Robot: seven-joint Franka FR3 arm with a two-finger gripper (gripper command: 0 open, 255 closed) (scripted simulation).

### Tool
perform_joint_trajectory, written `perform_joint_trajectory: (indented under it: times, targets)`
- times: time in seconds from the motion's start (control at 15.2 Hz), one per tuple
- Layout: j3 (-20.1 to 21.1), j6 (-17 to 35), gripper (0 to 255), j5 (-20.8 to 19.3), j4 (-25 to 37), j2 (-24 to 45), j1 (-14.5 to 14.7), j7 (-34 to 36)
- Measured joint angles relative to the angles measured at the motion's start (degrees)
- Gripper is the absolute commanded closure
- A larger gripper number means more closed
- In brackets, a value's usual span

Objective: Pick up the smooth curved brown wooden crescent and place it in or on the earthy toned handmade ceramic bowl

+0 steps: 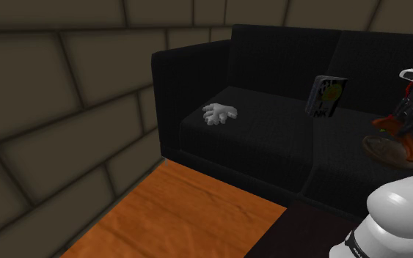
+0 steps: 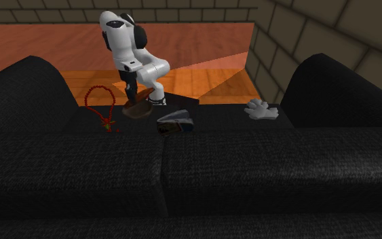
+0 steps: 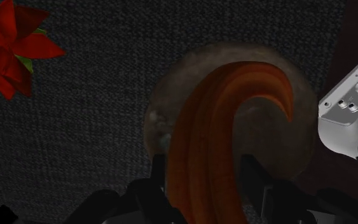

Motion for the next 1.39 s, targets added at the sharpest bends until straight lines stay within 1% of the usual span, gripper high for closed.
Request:
perform_joint_trajectory:
  times: [0.4, 0.86, 0.92, 1.32, 1.39]
  targets:
    - [-2.5, 4.1, 255, -2.3, -4.2, -0.4, -0.9, 0.3]
    - [-2.6, 4.8, 255, -2.5, -4.6, -0.4, -1.0, 0.3]
    - [-2.6, 4.8, 0, -2.5, -4.6, -0.3, -1.1, 0.3]
    - [-2.7, 4.6, 0, -2.6, -4.8, -0.3, -1.2, 0.3]
    - [-2.2, 3.7, 0, -2.2, -4.1, -0.6, -1.2, 0.0]
